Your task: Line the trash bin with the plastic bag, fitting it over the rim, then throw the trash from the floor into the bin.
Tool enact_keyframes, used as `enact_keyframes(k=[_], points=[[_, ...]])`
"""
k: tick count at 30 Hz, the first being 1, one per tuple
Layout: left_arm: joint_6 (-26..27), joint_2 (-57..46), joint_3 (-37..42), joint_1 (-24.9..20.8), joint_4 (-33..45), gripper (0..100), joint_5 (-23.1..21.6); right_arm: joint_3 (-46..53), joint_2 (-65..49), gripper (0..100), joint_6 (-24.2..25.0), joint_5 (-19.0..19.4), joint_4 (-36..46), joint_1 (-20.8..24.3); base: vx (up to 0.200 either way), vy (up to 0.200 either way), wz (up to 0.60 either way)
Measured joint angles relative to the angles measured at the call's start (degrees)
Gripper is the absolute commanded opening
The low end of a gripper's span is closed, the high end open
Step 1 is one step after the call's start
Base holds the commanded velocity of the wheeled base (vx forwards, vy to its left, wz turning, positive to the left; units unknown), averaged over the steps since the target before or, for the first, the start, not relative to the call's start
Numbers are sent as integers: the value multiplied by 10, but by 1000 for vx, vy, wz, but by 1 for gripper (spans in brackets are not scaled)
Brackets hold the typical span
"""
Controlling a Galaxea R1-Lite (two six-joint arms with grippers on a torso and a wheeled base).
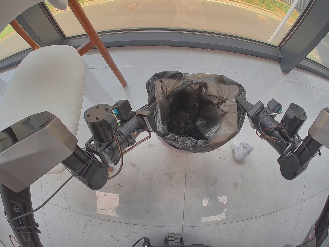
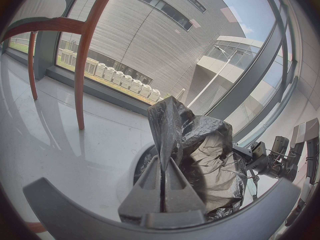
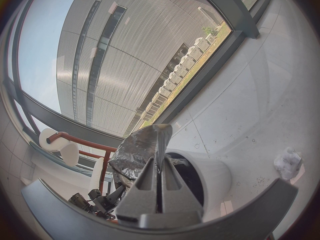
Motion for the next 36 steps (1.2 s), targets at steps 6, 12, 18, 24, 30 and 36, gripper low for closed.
enact_keyframes(k=[6, 12, 18, 24, 30, 36], points=[[-4, 4, -2, 0, 0, 0, -3, -8, 17, 0, -4, -1, 0, -5, 0, 0, 0], [-4, 5, -8, 0, -1, 0, -3, -10, 25, 0, -4, -1, 0, -5, 0, 0, 0], [-5, 19, -21, 0, -10, 0, -5, -17, 34, 0, -3, -3, 0, -10, 0, 0, 0], [-5, 34, -33, 1, -17, 0, -4, -23, 43, 0, -3, -7, 0, -14, 0, 0, 0], [-5, 45, -42, 2, -21, 0, -4, -43, 59, 0, -1, -25, 0, -14, 0, 0, 0], [-6, 50, -46, 2, -21, 0, -5, -56, 70, 0, 2, -27, 0, -14, 0, 0, 0]])
